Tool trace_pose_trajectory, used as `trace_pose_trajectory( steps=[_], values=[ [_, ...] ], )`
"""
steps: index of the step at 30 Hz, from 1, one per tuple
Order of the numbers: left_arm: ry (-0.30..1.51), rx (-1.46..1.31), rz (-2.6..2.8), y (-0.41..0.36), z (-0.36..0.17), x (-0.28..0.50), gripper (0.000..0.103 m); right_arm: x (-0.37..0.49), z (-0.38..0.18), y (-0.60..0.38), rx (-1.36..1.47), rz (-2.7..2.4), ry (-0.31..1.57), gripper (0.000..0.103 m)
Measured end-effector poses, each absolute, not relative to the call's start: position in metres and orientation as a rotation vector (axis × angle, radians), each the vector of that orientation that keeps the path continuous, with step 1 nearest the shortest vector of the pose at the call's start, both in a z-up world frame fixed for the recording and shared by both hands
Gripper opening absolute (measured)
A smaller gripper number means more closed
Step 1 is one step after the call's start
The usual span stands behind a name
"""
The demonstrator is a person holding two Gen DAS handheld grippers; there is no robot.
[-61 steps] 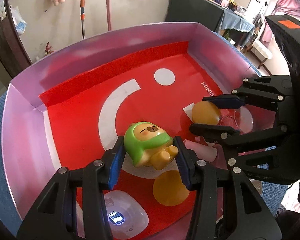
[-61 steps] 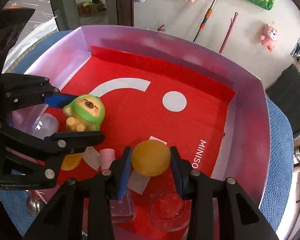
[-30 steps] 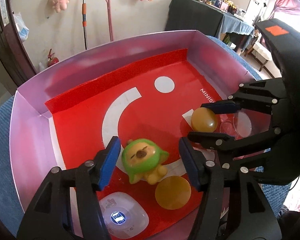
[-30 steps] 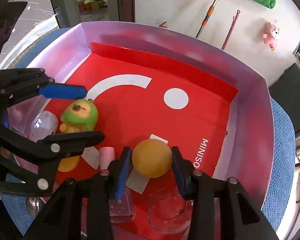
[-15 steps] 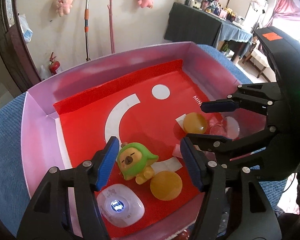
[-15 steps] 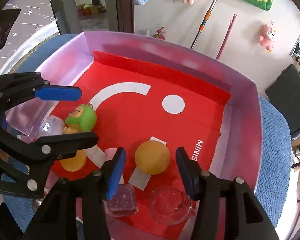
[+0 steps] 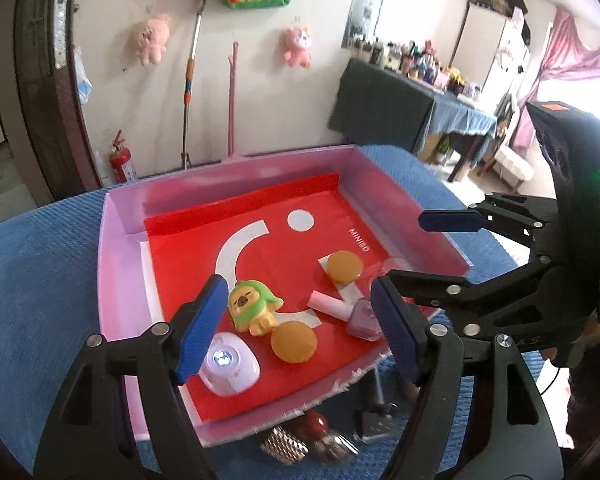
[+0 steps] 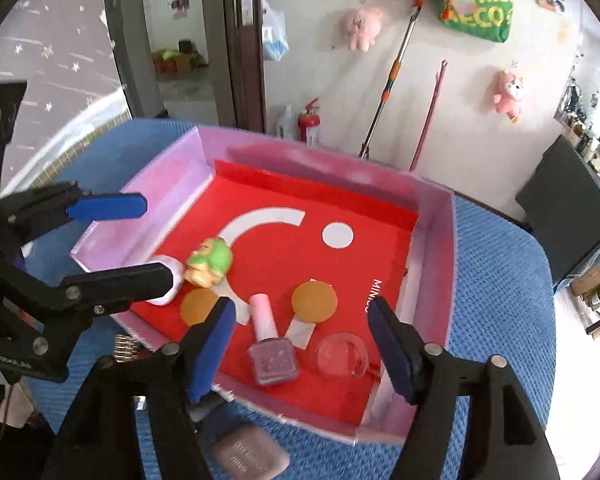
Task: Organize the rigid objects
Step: 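Withdraw both tools from the box toward the items on the tablecloth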
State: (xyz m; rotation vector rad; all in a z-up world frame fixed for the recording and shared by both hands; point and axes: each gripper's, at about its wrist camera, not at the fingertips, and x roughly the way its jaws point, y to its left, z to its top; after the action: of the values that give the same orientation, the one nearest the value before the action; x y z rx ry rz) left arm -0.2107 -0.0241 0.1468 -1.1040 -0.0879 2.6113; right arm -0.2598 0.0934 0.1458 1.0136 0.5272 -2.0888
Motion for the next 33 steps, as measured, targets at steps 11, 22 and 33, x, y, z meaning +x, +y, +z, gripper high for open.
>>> trace_pose_trajectory(
  steps=[11,22,33],
  values=[
    [-0.091,-0.850,2.781,-0.023,0.178,-0.132,0.089,-0.188,0.200,0.147,0.813,-2.211,0.391,0.094],
    [-0.129,-0.700,2.884,-0.018,0.173,-0.059,0.092,-0.116,0.199,0.204,0.673,-2.325,0.253,0.103],
    [-0.138,-0.821,2.901,-0.005,0.119,-0.048,0.092,-0.106,0.134,0.220,0.747,-2.395,0.201,0.103]
  ],
)
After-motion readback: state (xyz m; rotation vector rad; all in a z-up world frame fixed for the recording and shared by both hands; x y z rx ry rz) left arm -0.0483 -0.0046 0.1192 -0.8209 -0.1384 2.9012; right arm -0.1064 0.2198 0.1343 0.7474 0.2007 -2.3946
